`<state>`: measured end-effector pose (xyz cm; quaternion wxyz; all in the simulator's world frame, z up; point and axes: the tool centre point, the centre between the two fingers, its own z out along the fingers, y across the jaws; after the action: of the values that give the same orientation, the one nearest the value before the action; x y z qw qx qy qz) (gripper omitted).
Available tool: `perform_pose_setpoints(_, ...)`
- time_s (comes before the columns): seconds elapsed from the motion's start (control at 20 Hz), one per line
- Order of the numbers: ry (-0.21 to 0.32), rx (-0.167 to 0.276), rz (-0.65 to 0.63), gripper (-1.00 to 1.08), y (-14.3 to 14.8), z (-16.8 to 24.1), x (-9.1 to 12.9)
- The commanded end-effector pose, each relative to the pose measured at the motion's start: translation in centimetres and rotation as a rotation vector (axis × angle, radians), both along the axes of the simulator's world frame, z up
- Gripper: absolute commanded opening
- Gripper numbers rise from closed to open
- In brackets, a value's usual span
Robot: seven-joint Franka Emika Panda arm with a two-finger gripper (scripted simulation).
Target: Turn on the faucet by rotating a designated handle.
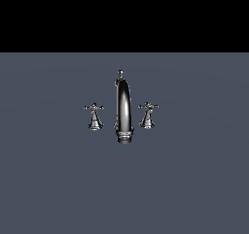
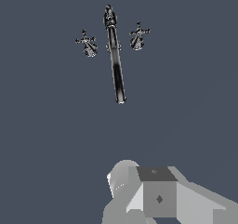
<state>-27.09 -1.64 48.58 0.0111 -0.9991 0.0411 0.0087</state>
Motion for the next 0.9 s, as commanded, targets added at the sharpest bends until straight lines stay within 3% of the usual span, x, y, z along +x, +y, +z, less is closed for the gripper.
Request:
perform_pose_setpoints(0.0,0.054,-0.001,0.02,-0.46,0.6,-1.4,-0.1)
perform_pose_setpoints(0.1,0.088,-0.029,0.027,-0.21,1.5,-3.9,-0.1)
perform_pose_setpoints(0.15,0.115,-0.019,0.029,-0.16,2.0,-5.2,0.2)
perform_pose_setpoints(0.2,0.09,0.009,0.014,-0.1,1.7,-5.8,1.0)
perform_pose_setpoints(0.25,0.127,0.003,0.039,-0.05,1.9,-8.0,1.2)
perform_pose_setpoints(0.3,0.132,0.029,0.064,0.01,4.1,-9.0,1.8)
perform_pose_setpoints(0.4,0.118,0.024,0.139,-0.04,5.5,-10.2,3.5)
perform_pose_setpoints(0.45,0.161,0.042,0.142,0.03,5.1,-12.9,3.4)
perform_pose_setpoints(0.5,0.19,0.022,0.21,0.03,7.0,-14.8,3.4)
perform_pose_setpoints(0.55,0.206,0.058,0.125,-0.04,6.9,-16.3,3.6)
perform_pose_setpoints(0.65,0.202,0.055,0.137,-0.01,8.4,-18.0,5.3)
perform_pose_setpoints(0.7,0.22,0.067,0.14,-0.12,7.1,-19.8,5.5)
perform_pose_setpoints(0.75,0.2,0.069,0.216,0.08,9.8,-20.0,6.4)
perform_pose_setpoints(0.8,0.189,0.121,0.211,-0.06,9.6,-20.9,7.5)
perform_pose_setpoints(0.85,0.166,0.127,0.244,-0.22,10.9,-21.2,8.7)
